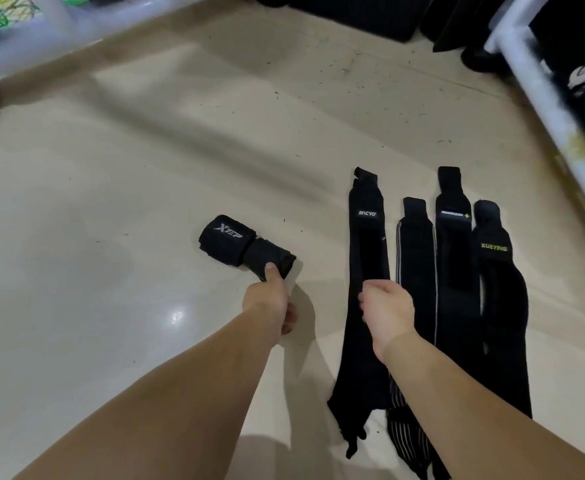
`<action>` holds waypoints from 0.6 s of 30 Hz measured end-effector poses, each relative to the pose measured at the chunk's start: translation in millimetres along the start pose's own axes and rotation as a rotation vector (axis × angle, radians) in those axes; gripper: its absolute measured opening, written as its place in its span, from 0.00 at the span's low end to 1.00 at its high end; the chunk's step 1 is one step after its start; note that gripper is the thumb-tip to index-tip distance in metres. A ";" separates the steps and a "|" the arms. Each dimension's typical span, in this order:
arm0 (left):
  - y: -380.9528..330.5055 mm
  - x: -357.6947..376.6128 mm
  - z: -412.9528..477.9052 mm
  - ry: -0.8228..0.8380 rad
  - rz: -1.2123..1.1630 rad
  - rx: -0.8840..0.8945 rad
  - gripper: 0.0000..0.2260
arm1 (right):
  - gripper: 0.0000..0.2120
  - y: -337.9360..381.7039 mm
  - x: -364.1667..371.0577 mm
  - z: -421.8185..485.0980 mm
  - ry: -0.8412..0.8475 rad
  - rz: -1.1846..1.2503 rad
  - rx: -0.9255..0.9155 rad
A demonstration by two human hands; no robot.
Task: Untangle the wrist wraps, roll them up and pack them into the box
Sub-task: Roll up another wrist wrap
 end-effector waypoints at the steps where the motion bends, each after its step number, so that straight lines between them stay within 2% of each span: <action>1: 5.0 4.8 -2.7 -0.001 0.059 0.017 0.29 | 0.18 -0.4 -12.6 2.2 -0.079 -0.088 -0.045; 3: 17.1 19.0 -7.0 0.016 0.133 0.083 0.25 | 0.24 -2.9 -26.8 4.0 -0.120 -0.221 -0.107; 7: 22.8 61.8 -25.8 0.118 0.335 0.274 0.15 | 0.25 -19.2 -22.7 -3.3 0.153 -0.045 0.057; 9: 18.9 83.5 -38.3 0.208 0.379 0.331 0.12 | 0.25 -25.7 -21.8 -5.1 0.234 -0.052 0.110; 12: 8.6 104.7 -51.7 0.295 0.311 0.339 0.23 | 0.26 -32.1 -24.3 -1.6 0.259 0.025 0.151; 14: 3.3 113.4 -55.3 0.327 0.285 0.328 0.25 | 0.26 -35.5 -25.8 2.0 0.263 0.065 0.166; 18: 3.8 115.9 -46.9 0.270 0.303 0.272 0.31 | 0.21 -42.6 -37.8 15.0 0.223 0.063 0.194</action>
Point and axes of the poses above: each hand's wrist, its own z-axis towards the middle knuckle, its own x-axis out of the palm, y = z × x, the point moved 8 cm from there along z, towards the middle knuckle, and after that the axes turned 2 degrees about -x, right-handed, at the moved point
